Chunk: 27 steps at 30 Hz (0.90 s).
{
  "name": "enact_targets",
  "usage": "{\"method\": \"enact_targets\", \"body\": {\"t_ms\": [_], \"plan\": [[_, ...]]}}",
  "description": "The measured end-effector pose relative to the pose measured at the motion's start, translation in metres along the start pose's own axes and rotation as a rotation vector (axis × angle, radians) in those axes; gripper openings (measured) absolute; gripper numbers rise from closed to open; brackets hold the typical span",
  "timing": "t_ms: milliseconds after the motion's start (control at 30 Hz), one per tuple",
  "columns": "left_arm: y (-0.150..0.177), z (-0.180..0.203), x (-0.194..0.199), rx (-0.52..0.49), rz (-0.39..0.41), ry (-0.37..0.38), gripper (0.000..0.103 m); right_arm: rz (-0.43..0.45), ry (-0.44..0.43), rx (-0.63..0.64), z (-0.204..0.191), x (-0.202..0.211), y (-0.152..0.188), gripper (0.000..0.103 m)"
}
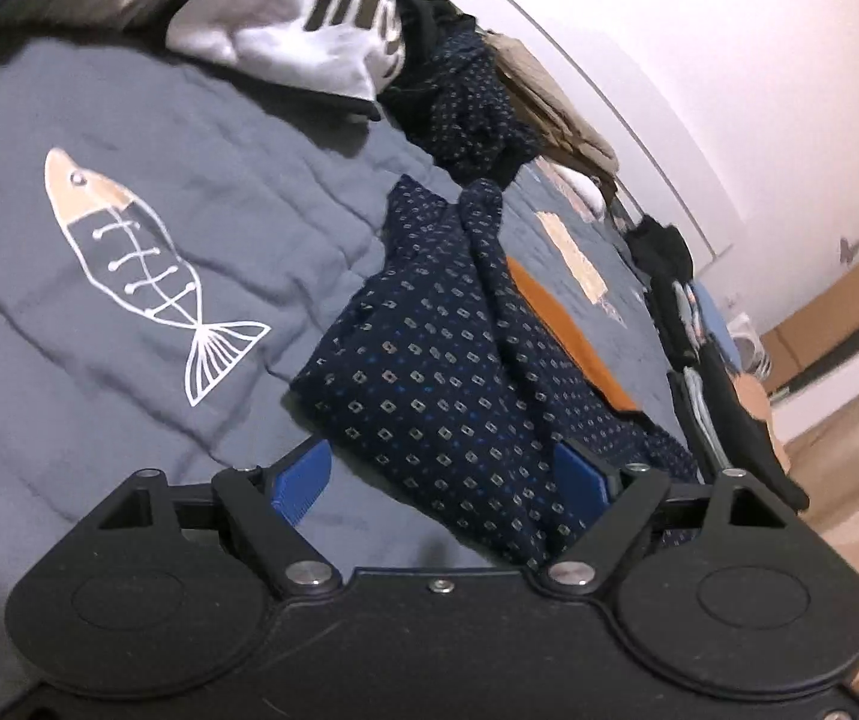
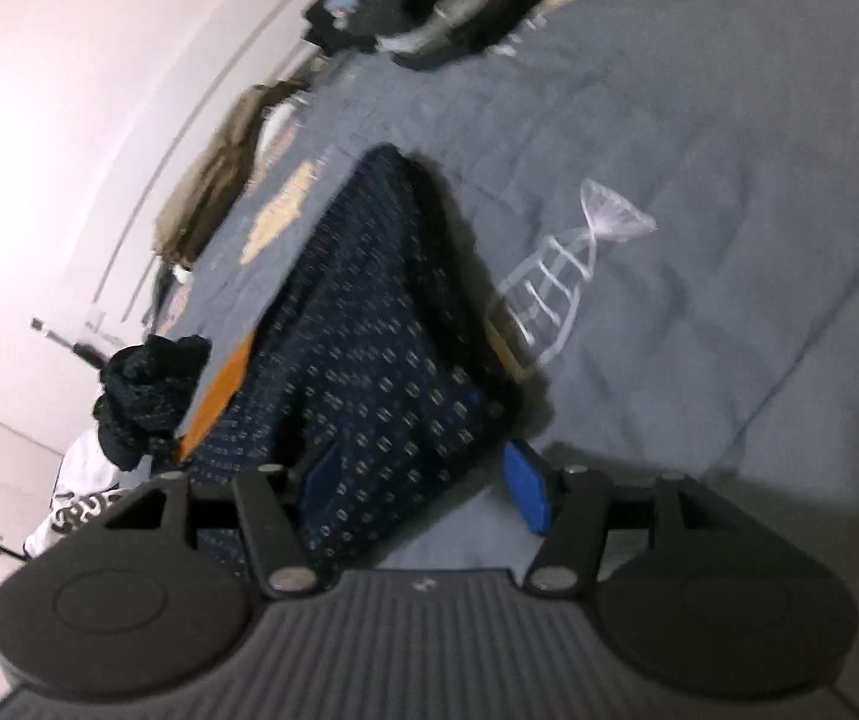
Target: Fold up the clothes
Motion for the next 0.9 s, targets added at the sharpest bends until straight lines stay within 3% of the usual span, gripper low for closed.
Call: {"method": "enact_targets", "body": {"t_ms": [133, 433, 500, 533, 567, 733, 900], "plan": [[-0.001, -0.010, -0.019, 0.078, 0.009, 0.007, 0.080, -0.007, -0.036, -0.070, 0.000, -0.023, 0.005, 0.060], [-0.001, -0.009, -0.056, 0.131, 0.077, 0.012, 0.080, 0.038, -0.083, -0.116, 0.000, -0.050, -0.001, 0.060], [-0.001, -0.009, -0.058, 0.128, 0.085, 0.019, 0.067, 0.046, -0.103, -0.152, 0.001, -0.050, -0.005, 0.047], [-0.001, -0.009, -0.058, 0.125, 0.081, 0.022, 0.039, 0.048, -0.113, -0.167, 0.001, -0.049, -0.006, 0.022], [-0.001, -0.009, -0.058, 0.123, 0.077, 0.025, 0.010, 0.051, -0.122, -0.181, 0.002, -0.048, -0.008, 0.012], [-0.009, -0.004, -0.036, 0.118, 0.138, 0.044, 0.009, 0.066, -0.171, -0.254, 0.002, -0.042, -0.017, 0.011], [-0.009, 0.011, 0.008, 0.079, 0.119, 0.065, 0.008, 0.071, -0.222, -0.292, 0.005, 0.007, -0.029, 0.010]]}}
Point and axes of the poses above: each gripper's, at about its wrist camera, not at the fingertips, and x roughly against the way its jaws point, z to its right, y to its underside, the point moved 7 cm from there along -x, roughly the way its jaws point, and after that the axes turned 6 degrees about y, right-handed, at the moved point
